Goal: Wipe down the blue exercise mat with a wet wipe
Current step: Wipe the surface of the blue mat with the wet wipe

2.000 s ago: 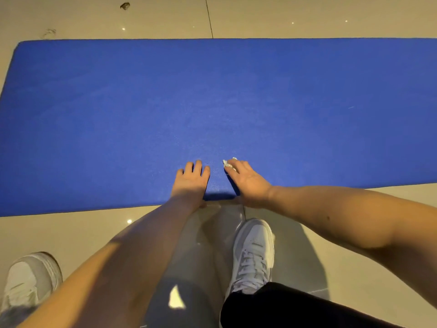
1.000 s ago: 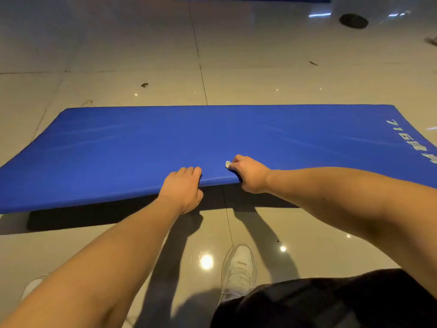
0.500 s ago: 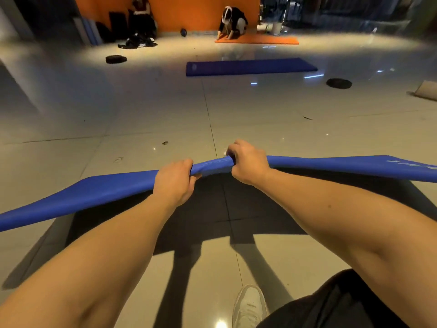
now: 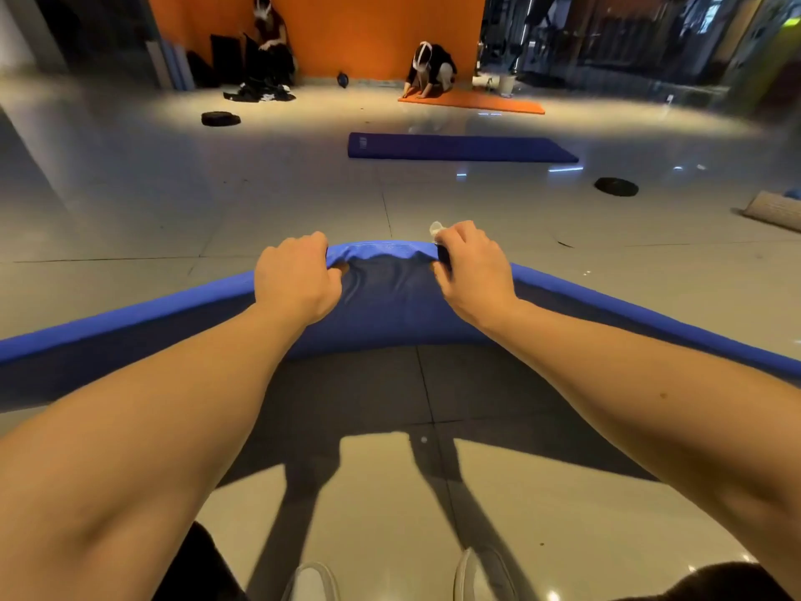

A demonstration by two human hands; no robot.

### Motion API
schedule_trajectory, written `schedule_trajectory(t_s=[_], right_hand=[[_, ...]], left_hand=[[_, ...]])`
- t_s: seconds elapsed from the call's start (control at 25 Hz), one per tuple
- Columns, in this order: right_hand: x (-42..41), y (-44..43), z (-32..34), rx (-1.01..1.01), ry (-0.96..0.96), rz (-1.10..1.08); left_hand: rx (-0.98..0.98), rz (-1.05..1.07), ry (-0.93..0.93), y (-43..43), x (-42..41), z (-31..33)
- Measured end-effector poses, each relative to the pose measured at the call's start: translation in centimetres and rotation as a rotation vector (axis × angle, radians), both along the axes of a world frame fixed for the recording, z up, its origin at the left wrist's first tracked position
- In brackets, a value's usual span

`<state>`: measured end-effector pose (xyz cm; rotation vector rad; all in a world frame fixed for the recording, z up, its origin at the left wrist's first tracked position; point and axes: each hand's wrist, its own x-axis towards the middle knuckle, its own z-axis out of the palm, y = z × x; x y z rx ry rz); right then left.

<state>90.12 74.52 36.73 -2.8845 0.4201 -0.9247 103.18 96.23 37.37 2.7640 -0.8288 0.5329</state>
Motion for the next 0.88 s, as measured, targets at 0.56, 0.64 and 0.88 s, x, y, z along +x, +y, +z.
schedule_trajectory(t_s=[0.56, 0.64, 0.88], right_hand=[[1.2, -3.8, -0.1, -0.109, 0.041, -0.241], [0.1, -4.9, -0.7, -0.122, 0.042, -0.245], [-1.3, -6.6, -1.3, -0.169, 0.085, -0.166]], left_hand=[[-0.021, 0.136, -0.215, -5.6, -1.1, -1.5], [-0.037, 0.131, -0.255, -5.6, -0.8, -1.8], [-0.049, 0.110, -0.266, -5.8, -0.4, -1.6]])
